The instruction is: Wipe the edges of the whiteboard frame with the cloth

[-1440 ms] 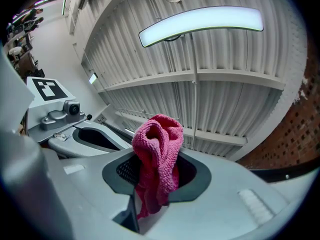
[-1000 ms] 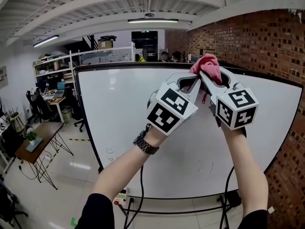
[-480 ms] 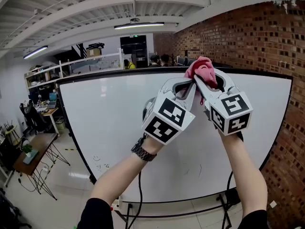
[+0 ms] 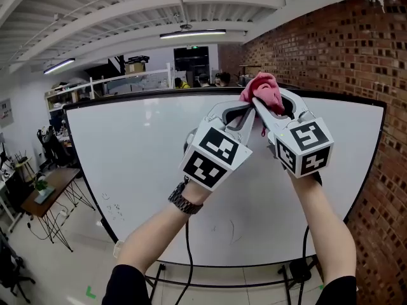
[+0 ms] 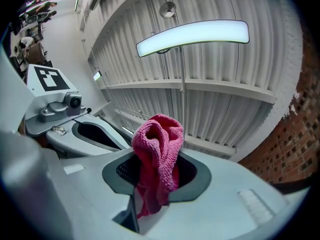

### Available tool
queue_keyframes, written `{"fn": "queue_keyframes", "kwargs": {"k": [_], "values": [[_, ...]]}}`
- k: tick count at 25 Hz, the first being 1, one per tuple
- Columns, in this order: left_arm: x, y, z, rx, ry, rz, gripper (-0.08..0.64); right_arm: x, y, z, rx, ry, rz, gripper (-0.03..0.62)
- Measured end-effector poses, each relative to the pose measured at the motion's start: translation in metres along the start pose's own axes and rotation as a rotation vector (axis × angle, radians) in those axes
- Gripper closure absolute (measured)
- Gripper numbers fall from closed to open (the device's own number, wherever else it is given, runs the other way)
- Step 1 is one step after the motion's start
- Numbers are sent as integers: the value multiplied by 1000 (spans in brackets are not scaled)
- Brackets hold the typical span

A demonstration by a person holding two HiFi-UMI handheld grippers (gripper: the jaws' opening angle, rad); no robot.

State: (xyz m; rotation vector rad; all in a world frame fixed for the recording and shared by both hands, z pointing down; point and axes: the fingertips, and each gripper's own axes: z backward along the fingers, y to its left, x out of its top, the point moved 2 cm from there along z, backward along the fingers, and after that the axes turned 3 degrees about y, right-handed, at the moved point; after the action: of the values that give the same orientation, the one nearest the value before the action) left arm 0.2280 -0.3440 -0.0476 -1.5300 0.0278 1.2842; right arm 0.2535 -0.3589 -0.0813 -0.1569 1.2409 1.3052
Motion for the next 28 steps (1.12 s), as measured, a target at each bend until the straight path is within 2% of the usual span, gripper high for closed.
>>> {"fn": "queue_keyframes", "kwargs": {"k": [3, 9, 17, 20, 28], "values": [[16, -21, -20, 9, 5, 22, 563, -6, -24, 21, 21, -19, -23, 466], [44, -56, -52, 27, 13, 2, 563, -15, -66, 58, 45, -61, -87, 466], [61, -96, -108, -77, -10, -14, 563, -42, -124, 93, -60, -35, -82, 466], [64, -106, -118, -98, -18, -38, 563, -47, -138, 101, -92, -15, -81, 466], [65, -129, -143, -183, -23, -39, 563, -58, -180, 126, -175, 26, -73, 467]]}}
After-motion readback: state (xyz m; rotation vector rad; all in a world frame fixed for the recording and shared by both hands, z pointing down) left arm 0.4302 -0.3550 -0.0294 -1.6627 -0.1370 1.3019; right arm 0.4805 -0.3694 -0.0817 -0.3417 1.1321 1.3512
